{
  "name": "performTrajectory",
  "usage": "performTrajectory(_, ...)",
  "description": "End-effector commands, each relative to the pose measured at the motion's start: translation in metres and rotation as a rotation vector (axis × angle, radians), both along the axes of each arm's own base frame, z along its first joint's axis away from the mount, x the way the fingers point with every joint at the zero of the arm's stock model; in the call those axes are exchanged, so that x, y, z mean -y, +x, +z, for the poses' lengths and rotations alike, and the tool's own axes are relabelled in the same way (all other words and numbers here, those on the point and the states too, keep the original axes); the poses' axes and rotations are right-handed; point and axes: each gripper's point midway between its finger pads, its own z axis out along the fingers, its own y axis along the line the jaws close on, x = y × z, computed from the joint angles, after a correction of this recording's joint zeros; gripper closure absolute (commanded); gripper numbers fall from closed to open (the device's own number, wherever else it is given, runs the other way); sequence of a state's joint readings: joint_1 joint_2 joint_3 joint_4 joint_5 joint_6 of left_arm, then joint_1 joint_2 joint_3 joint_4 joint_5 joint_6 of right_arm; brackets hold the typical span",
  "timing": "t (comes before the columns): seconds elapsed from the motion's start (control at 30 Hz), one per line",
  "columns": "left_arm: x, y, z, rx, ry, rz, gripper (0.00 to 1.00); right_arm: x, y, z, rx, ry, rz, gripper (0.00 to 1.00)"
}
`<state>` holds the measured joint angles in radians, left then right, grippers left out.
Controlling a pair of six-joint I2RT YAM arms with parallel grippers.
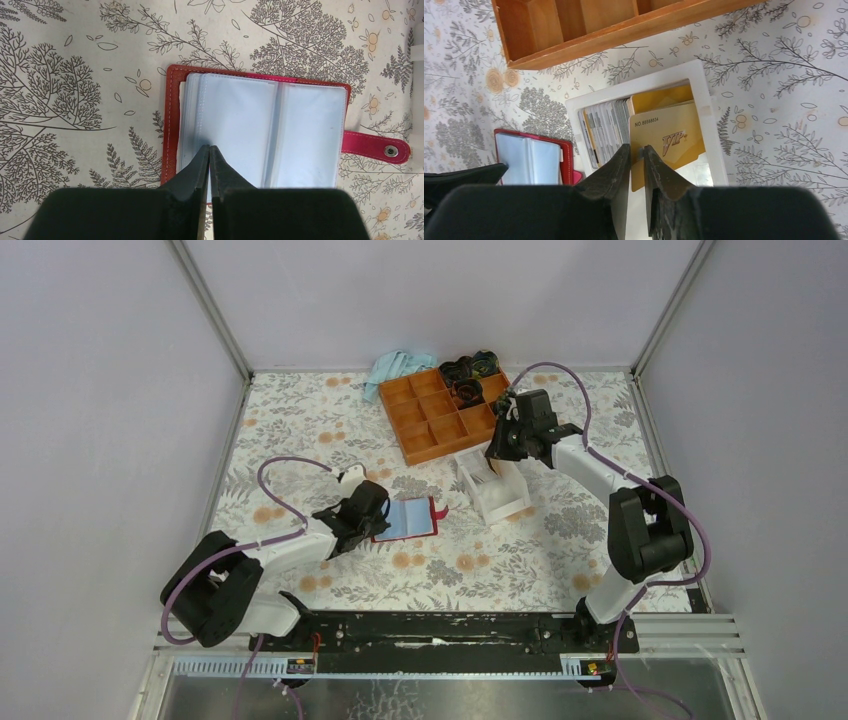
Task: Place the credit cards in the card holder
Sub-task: Pick up the credit card from the storage box.
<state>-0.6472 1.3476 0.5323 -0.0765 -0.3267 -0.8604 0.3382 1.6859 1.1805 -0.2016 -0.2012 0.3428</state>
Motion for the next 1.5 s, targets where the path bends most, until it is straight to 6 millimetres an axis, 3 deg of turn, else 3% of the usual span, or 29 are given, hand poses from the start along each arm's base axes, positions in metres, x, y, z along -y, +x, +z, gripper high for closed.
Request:
performTrajectory(0.0, 0.0, 0.0, -0.004, -0.013, 0.009, -0.01, 0.93, 0.006, 0.006, 0.026, 0.072, -0.033, -0.011, 0.79)
performTrajectory(0.43, 0.0, 0.0, -0.005, -0.013, 0.009, -0.01, 0.93, 0.032, 0.009, 0.025, 0.083, -0.179, -0.066, 0.9)
performTrajectory(0.8, -0.001, 0.0, -0.003, -0.003, 0.002, -0.009, 0.92, 0.038, 0.007, 0.022, 0.082, -0.286, -0.078, 1.0)
performTrajectory(1.17, 0.001, 0.005, 0.006, 0.026, -0.01, -0.007, 0.91, 0.046, 0.007, 0.058, 0.165, -0.363, -0.108, 1.0)
performTrajectory(1.47, 0.006, 0.014, 0.032, 0.076, -0.034, -0.008, 0.82, 0.051, 0.0, 0.099, 0.255, -0.348, -0.14, 1.0)
